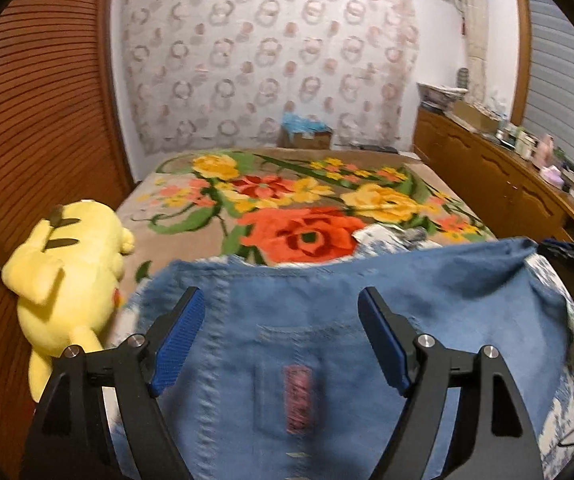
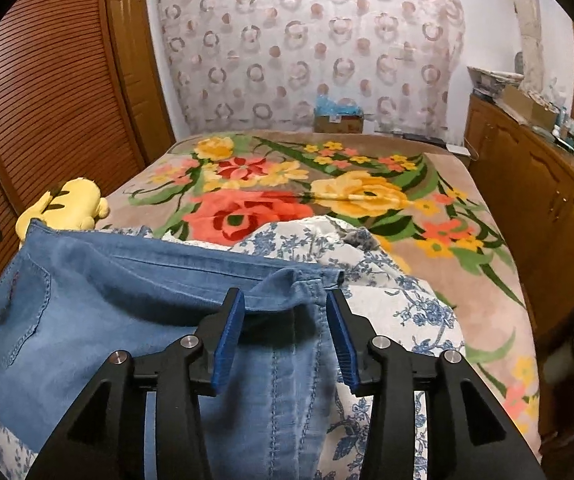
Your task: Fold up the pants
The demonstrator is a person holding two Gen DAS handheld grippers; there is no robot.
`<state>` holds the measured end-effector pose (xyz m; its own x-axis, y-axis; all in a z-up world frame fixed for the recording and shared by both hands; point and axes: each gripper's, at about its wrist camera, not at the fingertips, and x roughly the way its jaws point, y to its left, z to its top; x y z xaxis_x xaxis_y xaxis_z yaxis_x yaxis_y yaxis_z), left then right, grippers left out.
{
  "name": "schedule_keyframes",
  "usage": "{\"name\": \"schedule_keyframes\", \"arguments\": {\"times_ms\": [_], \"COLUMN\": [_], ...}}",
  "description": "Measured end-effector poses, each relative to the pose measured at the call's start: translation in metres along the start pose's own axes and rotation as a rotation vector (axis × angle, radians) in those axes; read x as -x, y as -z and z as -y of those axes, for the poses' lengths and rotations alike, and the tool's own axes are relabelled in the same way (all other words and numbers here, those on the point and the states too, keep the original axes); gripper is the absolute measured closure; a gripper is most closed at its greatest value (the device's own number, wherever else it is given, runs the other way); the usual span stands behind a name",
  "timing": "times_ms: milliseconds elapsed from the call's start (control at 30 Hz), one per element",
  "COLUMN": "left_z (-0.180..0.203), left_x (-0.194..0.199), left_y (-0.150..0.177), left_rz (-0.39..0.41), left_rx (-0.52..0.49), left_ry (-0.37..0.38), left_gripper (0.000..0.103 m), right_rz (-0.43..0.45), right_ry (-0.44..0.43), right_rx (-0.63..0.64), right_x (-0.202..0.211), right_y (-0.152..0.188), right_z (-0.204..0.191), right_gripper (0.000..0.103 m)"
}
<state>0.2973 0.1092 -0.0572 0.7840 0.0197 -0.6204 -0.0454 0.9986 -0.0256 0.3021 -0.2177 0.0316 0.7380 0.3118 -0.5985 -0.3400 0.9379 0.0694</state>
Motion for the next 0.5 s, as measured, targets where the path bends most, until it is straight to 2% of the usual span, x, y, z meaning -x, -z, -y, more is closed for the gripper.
{"name": "schedule_keyframes", "arguments": {"times_ms": [233, 500], "left_z": [0.027, 0.036], "left_x": [-0.01, -0.022], "left_y": [0.017, 0.029], "left_rz": [-0.038, -0.072], "left_rx": [-0.074, -0.095], "left_ry": [0.051, 0.092], "left_gripper": [0.023, 0.023], "right_rz": [-0.002, -0.04], "right_ry": [-0.011, -0.076], "right_rx": [0.061, 0.155], "right_x": [-0.001, -0.017], "right_y": [-0.006, -0.01], "right_z": [-0.012, -0.023], "right_gripper": [0.057, 0.057]}}
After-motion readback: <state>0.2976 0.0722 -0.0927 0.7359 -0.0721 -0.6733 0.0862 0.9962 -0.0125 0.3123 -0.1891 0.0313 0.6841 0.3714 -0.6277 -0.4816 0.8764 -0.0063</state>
